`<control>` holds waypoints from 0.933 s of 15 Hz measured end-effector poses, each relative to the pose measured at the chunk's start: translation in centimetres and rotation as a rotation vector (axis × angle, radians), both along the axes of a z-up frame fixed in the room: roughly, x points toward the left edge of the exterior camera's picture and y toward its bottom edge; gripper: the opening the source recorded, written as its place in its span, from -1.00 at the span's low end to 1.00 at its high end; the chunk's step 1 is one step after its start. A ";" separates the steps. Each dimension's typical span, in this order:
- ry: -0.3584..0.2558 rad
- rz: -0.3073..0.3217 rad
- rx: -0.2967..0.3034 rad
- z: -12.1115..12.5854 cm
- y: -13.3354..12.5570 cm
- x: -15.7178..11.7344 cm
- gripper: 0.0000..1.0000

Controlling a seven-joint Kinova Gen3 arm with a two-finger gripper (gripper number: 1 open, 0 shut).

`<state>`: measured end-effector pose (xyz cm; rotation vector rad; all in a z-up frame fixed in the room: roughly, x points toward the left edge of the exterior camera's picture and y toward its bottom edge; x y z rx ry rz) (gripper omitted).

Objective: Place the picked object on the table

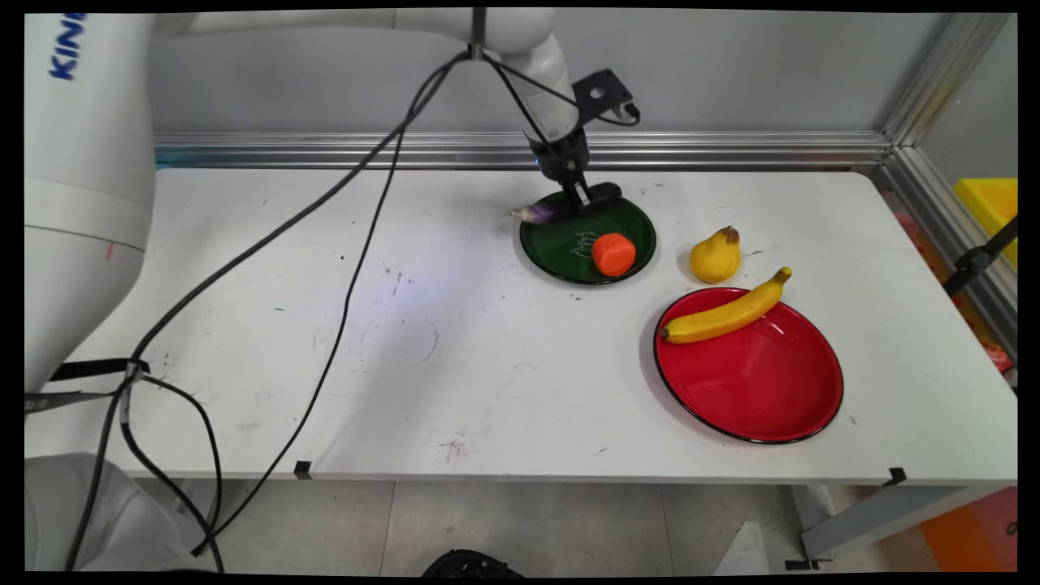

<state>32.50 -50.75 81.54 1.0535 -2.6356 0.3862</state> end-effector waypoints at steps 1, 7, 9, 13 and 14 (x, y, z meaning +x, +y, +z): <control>0.000 -0.010 -0.005 0.8 0.3 0.3 -1.00; 0.005 -0.104 -0.020 6.1 3.4 1.6 -1.00; 0.017 -0.163 -0.022 7.9 4.9 1.8 -1.00; 0.041 -0.299 -0.005 10.5 8.2 2.1 -1.00; 0.045 -0.325 0.000 10.8 8.9 2.0 -1.00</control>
